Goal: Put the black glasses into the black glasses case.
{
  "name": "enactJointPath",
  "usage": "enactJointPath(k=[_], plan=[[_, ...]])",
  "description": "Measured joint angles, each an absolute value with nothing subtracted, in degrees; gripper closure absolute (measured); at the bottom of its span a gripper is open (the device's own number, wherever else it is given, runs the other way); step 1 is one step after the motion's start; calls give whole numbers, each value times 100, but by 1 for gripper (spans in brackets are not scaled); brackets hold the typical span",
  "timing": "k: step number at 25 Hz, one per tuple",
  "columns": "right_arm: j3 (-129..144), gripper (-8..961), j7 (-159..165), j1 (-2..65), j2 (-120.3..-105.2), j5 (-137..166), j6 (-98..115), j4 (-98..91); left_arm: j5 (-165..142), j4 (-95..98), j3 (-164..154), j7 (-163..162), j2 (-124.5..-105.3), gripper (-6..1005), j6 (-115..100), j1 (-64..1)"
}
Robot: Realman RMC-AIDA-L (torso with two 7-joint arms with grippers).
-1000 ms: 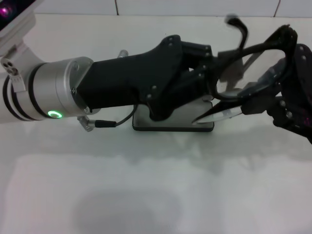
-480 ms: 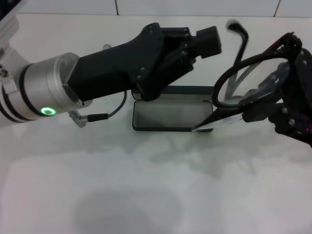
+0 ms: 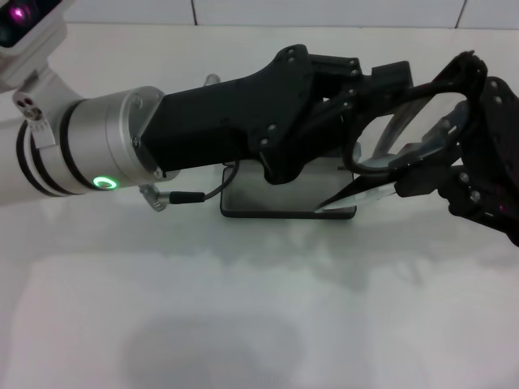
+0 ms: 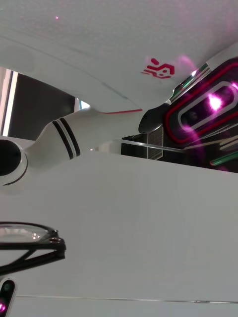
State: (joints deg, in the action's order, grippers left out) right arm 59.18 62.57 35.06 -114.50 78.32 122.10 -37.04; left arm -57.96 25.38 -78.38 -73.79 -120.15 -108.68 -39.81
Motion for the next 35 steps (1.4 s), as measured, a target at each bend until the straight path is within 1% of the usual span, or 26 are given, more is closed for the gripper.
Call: enactJointPath(k=[20,33,34,35], plan=[[5916,902,6235,3507,-11410,7833,12097,-3700,-5668,2538,-8040,-7374,-12019,956,-10887,-4081],[5925,902,6308,3482,-11408,7953,11903,-3766,-5671,2491,-7525,-7189,-11921,957,-10828,-3690],[5930,902,6388,3493,-11408,8012,11843,-3797,-5671,2491,-7462,-7170,-11900,957,-10823,-3636],[5939,902,6488,3504,-11408,8068,11776,-3850,-5675,2494,-7278,-7105,-11823,957,-10810,-3473]])
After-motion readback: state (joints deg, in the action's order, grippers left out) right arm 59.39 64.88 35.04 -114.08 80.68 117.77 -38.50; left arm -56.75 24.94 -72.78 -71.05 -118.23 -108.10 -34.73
